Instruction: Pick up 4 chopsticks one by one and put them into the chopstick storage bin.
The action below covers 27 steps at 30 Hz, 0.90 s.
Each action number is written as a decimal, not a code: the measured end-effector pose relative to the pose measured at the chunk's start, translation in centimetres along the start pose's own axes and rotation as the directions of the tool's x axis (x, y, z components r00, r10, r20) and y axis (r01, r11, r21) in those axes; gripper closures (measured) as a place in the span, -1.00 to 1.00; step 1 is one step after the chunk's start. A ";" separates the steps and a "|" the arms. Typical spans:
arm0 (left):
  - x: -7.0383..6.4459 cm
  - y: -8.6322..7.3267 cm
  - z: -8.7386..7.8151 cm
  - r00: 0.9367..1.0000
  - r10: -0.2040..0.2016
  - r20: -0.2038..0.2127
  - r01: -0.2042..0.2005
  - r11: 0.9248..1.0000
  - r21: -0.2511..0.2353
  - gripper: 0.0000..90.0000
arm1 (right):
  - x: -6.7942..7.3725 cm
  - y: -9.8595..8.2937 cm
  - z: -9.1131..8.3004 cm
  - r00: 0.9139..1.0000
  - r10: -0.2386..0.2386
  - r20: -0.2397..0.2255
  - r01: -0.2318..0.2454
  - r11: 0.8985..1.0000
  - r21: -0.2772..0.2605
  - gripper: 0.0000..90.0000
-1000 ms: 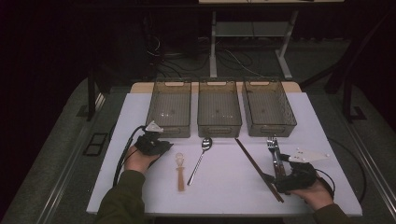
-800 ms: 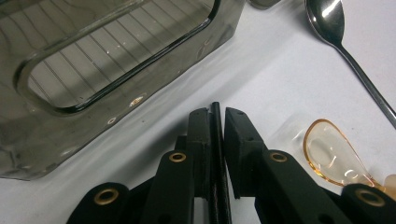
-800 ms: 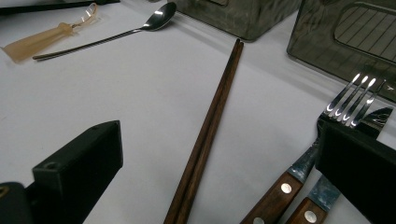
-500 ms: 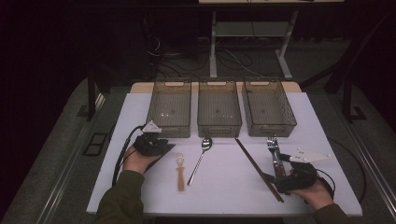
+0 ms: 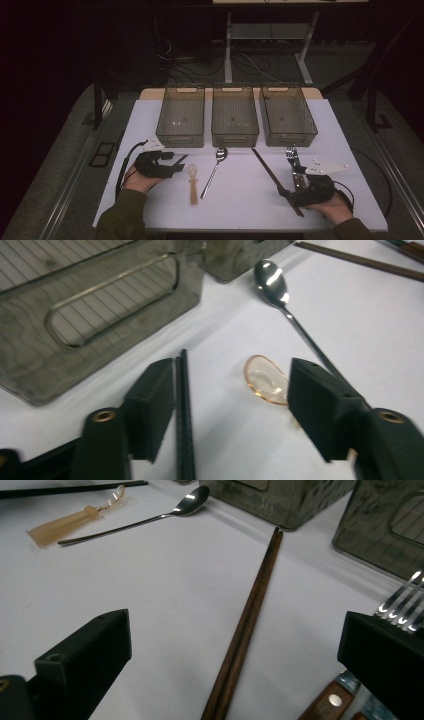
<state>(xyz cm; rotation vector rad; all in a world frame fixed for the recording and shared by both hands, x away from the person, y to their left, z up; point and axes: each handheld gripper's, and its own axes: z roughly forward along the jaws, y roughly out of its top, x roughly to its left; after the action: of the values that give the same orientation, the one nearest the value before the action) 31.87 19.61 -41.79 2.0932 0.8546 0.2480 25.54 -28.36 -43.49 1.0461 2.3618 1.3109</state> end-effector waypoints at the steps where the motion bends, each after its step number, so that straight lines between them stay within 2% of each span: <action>1: -0.1 -0.1 -0.2 1.000 0.001 0.003 -0.001 1.000 -0.002 -0.33 | 0.1 0.0 0.1 1.000 0.004 -0.003 -0.004 1.000 0.004 -0.99; 9: -0.8 -1.4 -1.5 1.000 0.020 0.002 -0.020 1.000 0.000 -0.57 | 0.1 -0.2 0.2 1.000 0.006 -0.001 -0.006 1.000 0.013 -0.99; 15: -0.5 -2.5 -2.5 1.000 0.004 -0.018 -0.004 1.000 -0.005 -0.67 | 0.2 -0.3 0.3 1.000 0.009 -0.003 -0.009 1.000 0.018 -0.99; 23: 0.1 -3.9 -4.0 0.999 -0.021 -0.041 0.020 1.000 -0.018 -0.61 | 0.1 -0.3 0.4 1.000 0.011 -0.003 -0.011 1.000 0.027 -0.99; 26: 0.4 -4.5 -4.7 0.998 -0.040 -0.047 0.039 0.999 -0.028 -0.49 | 0.1 -0.3 0.4 1.000 0.012 -0.006 -0.012 1.000 0.028 -0.99; 27: 0.4 -4.7 -4.9 0.997 -0.046 -0.054 0.044 0.999 -0.030 -0.38 | 0.1 -0.3 0.5 1.000 0.011 -0.004 -0.011 1.000 0.029 -0.99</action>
<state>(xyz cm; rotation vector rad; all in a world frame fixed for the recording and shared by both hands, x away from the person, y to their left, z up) 27.69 24.99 -42.35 2.0457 0.9245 0.2937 25.55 -28.11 -44.00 1.0671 2.3878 1.2875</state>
